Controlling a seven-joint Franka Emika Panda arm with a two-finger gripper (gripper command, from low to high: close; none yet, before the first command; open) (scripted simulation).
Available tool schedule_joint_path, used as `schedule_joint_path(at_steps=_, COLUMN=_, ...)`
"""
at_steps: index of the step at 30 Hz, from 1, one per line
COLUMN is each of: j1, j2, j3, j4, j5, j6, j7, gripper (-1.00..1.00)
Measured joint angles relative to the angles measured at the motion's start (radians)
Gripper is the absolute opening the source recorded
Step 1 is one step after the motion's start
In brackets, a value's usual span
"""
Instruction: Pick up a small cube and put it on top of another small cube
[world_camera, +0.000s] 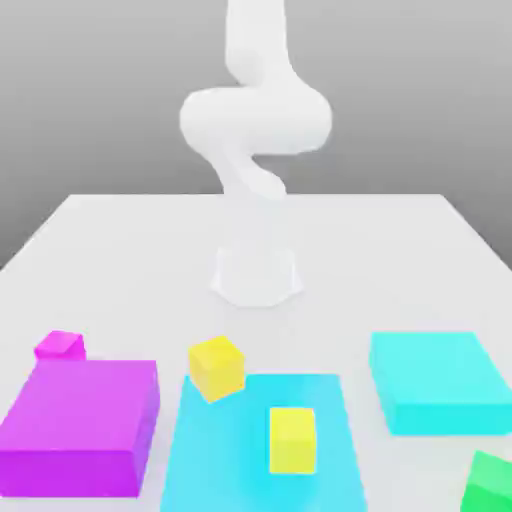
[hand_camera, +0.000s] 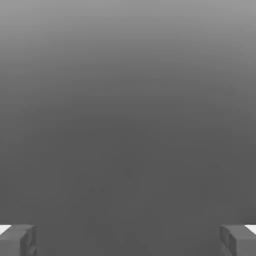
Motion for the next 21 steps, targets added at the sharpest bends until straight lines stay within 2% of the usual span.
schedule_joint_path(at_steps=13, j1=-0.103, j2=0.473, j3=0.285, j4=0.043, j5=-0.186, j6=0.086, j7=0.500, gripper=0.00)
schedule_joint_path(at_steps=21, j1=-0.045, j2=0.767, j3=0.346, j4=0.071, j5=-0.323, j6=0.135, j7=0.820, gripper=0.00)
